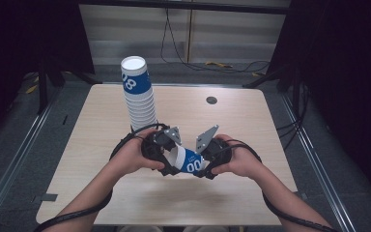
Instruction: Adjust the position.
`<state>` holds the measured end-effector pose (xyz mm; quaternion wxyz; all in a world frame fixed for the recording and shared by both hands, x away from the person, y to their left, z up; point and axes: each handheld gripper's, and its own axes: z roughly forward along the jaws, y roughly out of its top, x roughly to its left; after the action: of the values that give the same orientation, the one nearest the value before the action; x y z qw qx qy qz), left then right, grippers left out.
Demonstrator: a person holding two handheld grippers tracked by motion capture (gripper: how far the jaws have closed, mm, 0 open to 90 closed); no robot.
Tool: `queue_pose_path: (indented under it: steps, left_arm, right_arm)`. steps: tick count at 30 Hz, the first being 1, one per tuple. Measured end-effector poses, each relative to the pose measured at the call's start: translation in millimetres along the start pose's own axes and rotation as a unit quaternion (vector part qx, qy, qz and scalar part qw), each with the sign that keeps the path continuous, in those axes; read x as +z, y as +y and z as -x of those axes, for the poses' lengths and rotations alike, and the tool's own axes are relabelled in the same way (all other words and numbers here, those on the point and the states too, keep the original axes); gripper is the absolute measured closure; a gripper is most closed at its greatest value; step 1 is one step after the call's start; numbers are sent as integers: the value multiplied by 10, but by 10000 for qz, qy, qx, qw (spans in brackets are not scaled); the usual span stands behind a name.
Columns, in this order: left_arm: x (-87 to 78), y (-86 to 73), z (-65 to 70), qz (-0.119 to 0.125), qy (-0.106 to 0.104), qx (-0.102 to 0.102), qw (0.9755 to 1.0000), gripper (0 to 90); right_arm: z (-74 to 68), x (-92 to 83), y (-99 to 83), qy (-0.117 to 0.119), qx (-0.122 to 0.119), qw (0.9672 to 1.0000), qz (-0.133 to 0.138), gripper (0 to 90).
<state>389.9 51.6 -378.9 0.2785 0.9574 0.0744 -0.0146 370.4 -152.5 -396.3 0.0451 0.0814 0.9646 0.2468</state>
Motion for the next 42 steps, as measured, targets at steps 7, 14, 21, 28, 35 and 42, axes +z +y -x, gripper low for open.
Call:
queue_pose_path:
  steps: [7,14,21,28,35,42]
  left_arm:
    - [-28,-68,-27,41,-14,-130,9999,163]
    - [-27,-102,-18,119,-39,-222,9997,168]
    - [-40,-105,-19,163,-37,-185,9997,168]
    - [-56,-124,-13,181,-50,-198,9996,170]
    - [-58,-142,-15,253,-34,-239,9994,170]
    - [-82,-148,-30,466,32,-292,9985,167]
  right_arm:
    - [20,-32,-86,-66,93,9999,80,310]
    - [21,-59,-136,-94,115,9998,151,310]
    - [25,-78,-207,-127,208,9995,218,310]
    - [43,-86,-263,-135,287,9988,374,310]
    - [47,-79,-305,-43,475,9972,583,310]
    - [69,-58,-355,-15,555,9941,931,309]
